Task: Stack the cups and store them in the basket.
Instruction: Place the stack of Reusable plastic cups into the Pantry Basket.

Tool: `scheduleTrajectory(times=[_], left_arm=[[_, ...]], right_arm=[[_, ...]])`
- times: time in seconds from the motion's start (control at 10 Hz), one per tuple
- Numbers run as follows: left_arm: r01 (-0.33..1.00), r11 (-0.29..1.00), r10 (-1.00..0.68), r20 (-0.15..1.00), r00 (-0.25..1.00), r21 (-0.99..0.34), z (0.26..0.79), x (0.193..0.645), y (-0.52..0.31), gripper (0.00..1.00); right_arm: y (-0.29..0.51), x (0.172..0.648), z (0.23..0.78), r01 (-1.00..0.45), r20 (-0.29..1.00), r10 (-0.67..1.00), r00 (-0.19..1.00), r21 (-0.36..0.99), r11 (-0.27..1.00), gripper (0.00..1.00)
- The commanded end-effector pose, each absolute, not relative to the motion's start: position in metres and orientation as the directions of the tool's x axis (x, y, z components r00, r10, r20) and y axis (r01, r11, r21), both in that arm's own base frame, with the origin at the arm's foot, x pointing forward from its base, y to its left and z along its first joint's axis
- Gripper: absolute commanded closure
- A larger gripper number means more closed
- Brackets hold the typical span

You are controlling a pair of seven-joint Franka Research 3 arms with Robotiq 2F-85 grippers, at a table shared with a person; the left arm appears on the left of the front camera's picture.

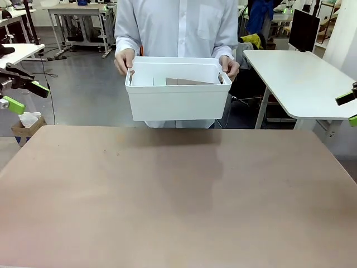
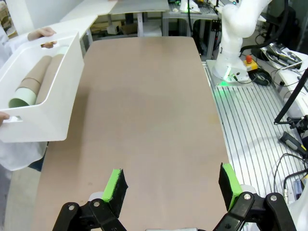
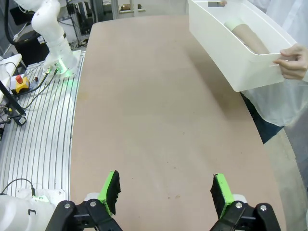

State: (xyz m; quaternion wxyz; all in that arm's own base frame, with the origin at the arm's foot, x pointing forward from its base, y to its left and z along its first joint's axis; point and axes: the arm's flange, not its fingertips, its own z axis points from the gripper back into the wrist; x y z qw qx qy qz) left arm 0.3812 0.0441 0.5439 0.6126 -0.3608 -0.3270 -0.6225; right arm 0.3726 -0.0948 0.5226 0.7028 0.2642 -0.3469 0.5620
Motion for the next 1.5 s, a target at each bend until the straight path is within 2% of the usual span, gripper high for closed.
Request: scheduleTrajectory(times=[0.0, 1.4], left_arm=[[0.999, -0.028, -0.524, 0.852, 0.018, -0.039, 0.5473, 0.3802, 0.0425, 0.0], [0.999, -0.028, -0.524, 0.852, 0.018, -0.039, 0.5473, 0.3802, 0.0425, 0.0]], right_arm=[[-0.0952, 0.3738, 0.5271, -0.972, 0.795, 0.591, 0.136, -0.008, 0.235, 0.0], [-0.0952, 0.3738, 0.5271, -0.972, 0.795, 0.591, 0.136, -0.008, 0.235, 0.0]])
